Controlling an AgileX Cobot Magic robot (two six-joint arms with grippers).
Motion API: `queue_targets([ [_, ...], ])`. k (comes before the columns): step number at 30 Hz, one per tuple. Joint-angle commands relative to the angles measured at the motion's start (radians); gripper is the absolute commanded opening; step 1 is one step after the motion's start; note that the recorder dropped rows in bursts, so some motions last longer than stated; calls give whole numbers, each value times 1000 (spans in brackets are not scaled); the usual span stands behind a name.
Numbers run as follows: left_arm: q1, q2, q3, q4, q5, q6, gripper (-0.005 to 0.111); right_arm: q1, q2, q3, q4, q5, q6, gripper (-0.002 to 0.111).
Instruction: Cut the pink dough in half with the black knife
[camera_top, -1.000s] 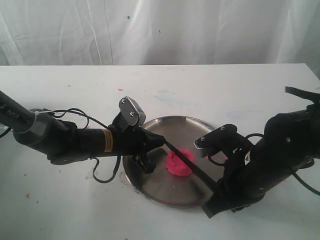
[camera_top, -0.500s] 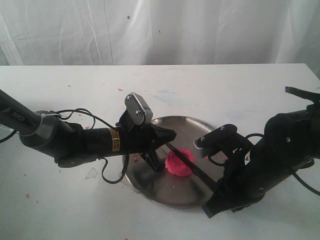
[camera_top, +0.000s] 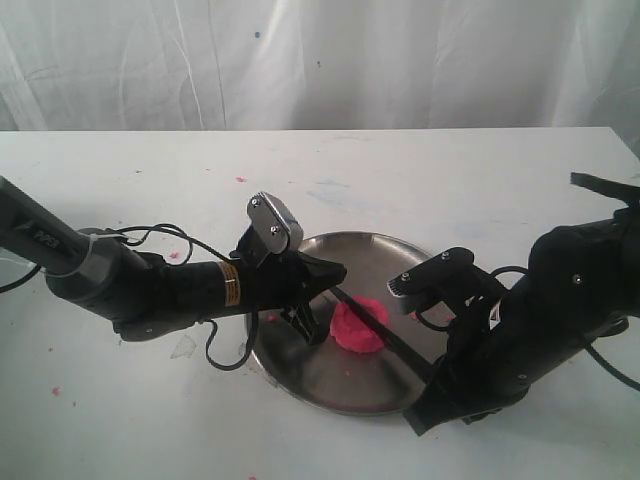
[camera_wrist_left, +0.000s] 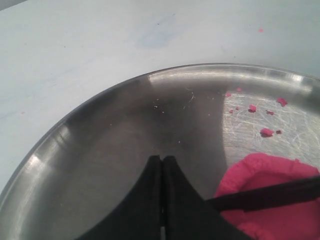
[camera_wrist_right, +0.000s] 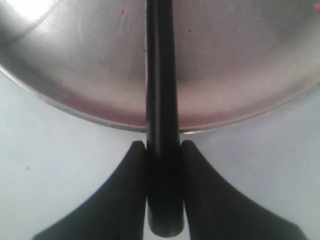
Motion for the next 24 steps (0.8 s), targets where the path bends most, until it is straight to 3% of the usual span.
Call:
queue_targets([
  [1,-4,11,5,36,57,3,0,1,1,-4,4,1,4,0],
  [24,-4,43,5,48,127,3,0,1,1,-4,4,-8,16,0],
])
